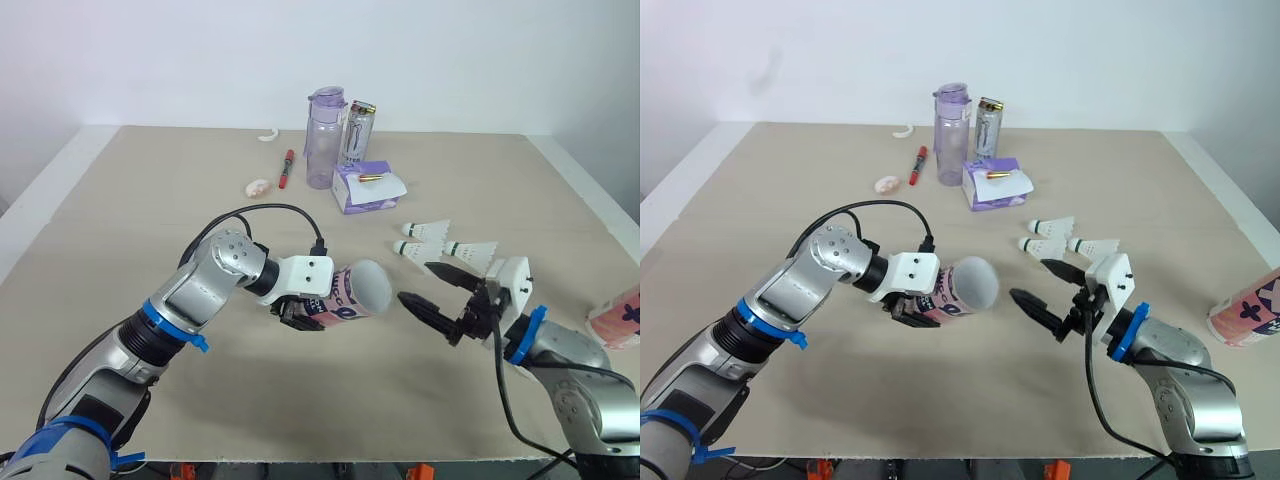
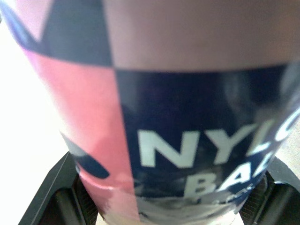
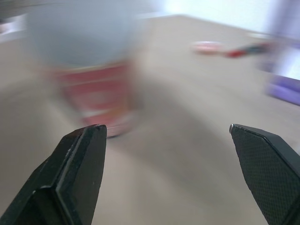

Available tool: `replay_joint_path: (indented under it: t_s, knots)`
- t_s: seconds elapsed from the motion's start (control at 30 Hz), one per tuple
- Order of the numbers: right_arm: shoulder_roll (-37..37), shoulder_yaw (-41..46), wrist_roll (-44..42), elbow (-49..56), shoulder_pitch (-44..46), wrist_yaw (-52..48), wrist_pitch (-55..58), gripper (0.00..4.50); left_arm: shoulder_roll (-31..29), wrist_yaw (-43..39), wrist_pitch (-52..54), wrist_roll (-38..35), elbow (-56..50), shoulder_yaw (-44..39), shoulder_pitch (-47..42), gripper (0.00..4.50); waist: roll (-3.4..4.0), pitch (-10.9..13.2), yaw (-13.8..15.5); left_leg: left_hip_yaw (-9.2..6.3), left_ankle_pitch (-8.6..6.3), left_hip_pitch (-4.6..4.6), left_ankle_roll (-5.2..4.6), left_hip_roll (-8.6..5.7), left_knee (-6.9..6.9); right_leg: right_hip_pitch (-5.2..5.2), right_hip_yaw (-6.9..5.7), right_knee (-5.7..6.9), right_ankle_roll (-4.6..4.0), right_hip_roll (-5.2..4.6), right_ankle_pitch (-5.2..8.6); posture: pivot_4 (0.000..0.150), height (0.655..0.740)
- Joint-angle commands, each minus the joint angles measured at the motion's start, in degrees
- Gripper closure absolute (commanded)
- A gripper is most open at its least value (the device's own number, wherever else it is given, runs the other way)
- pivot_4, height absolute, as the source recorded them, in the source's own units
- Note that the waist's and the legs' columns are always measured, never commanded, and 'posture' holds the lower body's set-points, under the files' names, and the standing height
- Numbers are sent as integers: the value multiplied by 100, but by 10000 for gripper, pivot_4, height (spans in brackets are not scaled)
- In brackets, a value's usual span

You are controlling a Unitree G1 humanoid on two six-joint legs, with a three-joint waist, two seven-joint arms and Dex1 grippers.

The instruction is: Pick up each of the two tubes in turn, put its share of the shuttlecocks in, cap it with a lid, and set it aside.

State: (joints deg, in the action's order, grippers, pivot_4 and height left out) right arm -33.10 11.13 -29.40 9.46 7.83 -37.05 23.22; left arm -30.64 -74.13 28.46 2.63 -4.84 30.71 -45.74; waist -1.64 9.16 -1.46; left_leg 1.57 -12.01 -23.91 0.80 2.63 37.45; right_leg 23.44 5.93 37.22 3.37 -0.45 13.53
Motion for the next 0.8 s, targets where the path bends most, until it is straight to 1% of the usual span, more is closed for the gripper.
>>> replay_joint_path:
  t_s: [0.03, 0.23, 0.43, 0.5, 0.53, 0.57, 0.6, 0.67, 0.73, 0.77, 0.8]
  knots:
    - [109, -42, 126, -268, 378, 214, 139, 0, -83, 70, 85, 91, -51, -12, -66, 10915, 2, -1, 0, -1, 0, -1, 0, 2, 0, 0, 1, 0, 0, 5, 0, 1500, 7400]
    - [244, -170, 175, -531, 622, 264, 337, 0, -96, 84, 102, 101, -48, -11, -78, 10915, 2, -1, -2, 0, 0, -1, 0, 1, 0, 1, 10, 1, 0, 9, 0, 1500, 7400]
    - [416, -254, 273, -995, 1050, 315, 390, 0, -85, 120, 84, 112, -27, -15, -87, 10915, 3, -1, -12, 4, 0, -1, 0, 0, 0, 1, 20, 1, 2, 11, -2, 1500, 7400]
    - [466, -267, 328, -1195, 1204, 356, 441, 5075, -79, 135, 84, 114, -19, -18, -89, 12013, 3, -1, -16, 2, 0, -1, 0, 0, 0, 1, 20, 1, 2, 12, -2, 1500, 7400]
    - [485, -269, 365, -1282, 1270, 379, 462, 10371, -77, 143, 81, 115, -11, -16, -93, 12013, 3, -1, -19, 3, 0, -1, 0, 0, 0, 1, 21, 1, 3, 13, -2, 1500, 7400]
    - [501, -271, 383, -1349, 1322, 392, 485, 12386, -77, 150, 79, 115, -10, -14, -93, 12013, 3, -1, -25, 2, 0, -1, 0, 0, 0, 1, 21, 1, 3, 14, -2, 1500, 7400]
    - [510, -285, 409, -1423, 1380, 399, 486, 15397, -75, 158, 81, 112, -3, -11, -93, 12013, 3, -1, -33, 2, 0, -1, 0, 0, 0, 1, 21, 1, 3, 13, -2, 1500, 7400]
    - [521, -316, 451, -1531, 1470, 401, 504, 25756, -81, 169, 85, 105, -7, -6, -84, 12013, 3, -1, -50, 3, 0, -2, 0, 0, 0, 2, 21, 1, 4, 13, -1, 1500, 7400]
    - [547, -317, 470, -1600, 1543, 411, 540, 32915, -94, 176, 93, 101, -23, -3, -63, 12013, 3, -1, -53, 2, 0, -3, 0, 0, 0, 1, 21, 1, 4, 13, -1, 1500, 7400]
    - [550, -319, 479, -1627, 1569, 405, 547, 34954, -94, 179, 91, 102, -15, -2, -61, 12013, 3, -1, -55, 2, 0, -3, 0, 0, 0, 1, 21, 1, 5, 13, -2, 1500, 7400]
    - [552, -319, 492, -1640, 1585, 400, 547, 40405, -95, 183, 89, 105, -8, -1, -58, 12013, 3, -1, -57, 2, 0, -3, 0, 0, 0, 1, 21, 1, 11, 13, -5, 1500, 7400]
